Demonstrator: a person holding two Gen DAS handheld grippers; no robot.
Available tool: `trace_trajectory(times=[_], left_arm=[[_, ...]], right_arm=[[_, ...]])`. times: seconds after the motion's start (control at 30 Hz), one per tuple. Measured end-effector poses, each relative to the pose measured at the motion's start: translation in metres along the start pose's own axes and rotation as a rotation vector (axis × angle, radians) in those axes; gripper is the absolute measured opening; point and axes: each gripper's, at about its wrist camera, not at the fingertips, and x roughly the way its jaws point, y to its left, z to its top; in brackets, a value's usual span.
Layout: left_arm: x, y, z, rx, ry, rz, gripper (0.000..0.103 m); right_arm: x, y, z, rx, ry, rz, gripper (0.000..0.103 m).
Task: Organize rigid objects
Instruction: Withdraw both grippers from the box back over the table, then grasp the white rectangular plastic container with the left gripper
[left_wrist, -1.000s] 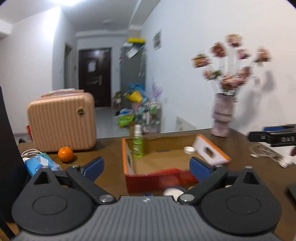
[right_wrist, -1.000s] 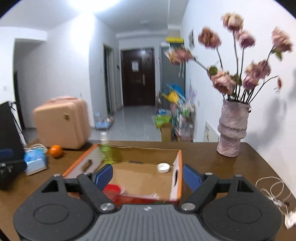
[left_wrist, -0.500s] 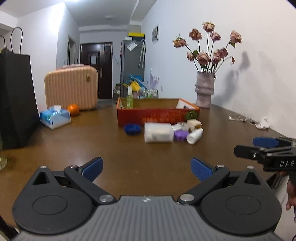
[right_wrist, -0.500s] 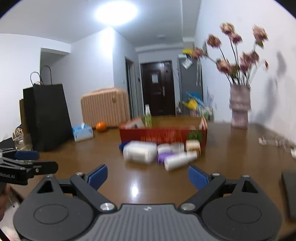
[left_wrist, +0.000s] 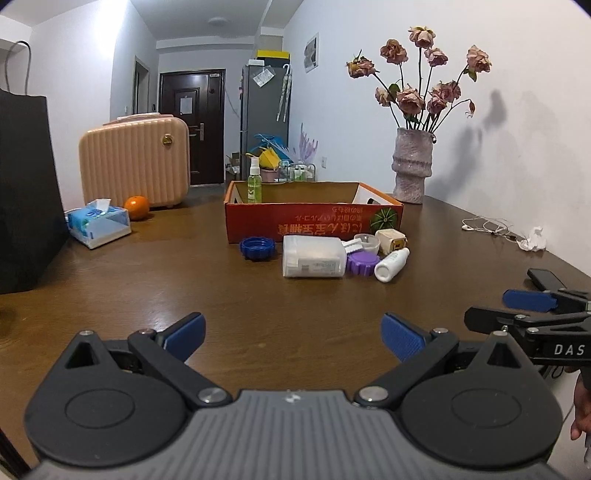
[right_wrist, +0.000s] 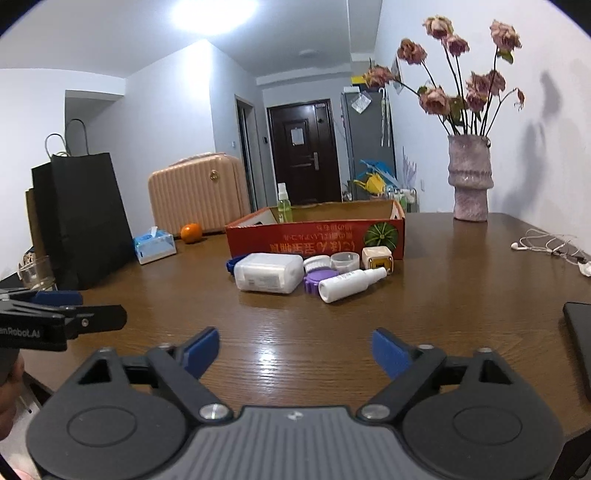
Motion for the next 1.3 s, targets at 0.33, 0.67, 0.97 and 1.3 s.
trace_trajectory(times=[0.33,0.67,0.97,1.3], left_arm=[[0.106,0.023,0.058,-0.033,0.047,-0.096,0.083],[0.222,0.065,0.081,-0.296,0.264,-0.301,0.044],[0.235,0.082,0.071,-0.413,0.304,-0.363,0.036],[0.158,0.062,0.041,-0.435,0.323,-0.409,0.030]], right_arm=[[0.084,-0.017,0.043,0.093,0.074,0.027,0.055],[0.204,-0.023,0.080,0.248,0.176,0.126,0.038],[0.234,-0.031,0.074,0.375,0.229,0.179,0.034],[0.162,-0.026,0.061,0.324,0.218,0.175,0.015]])
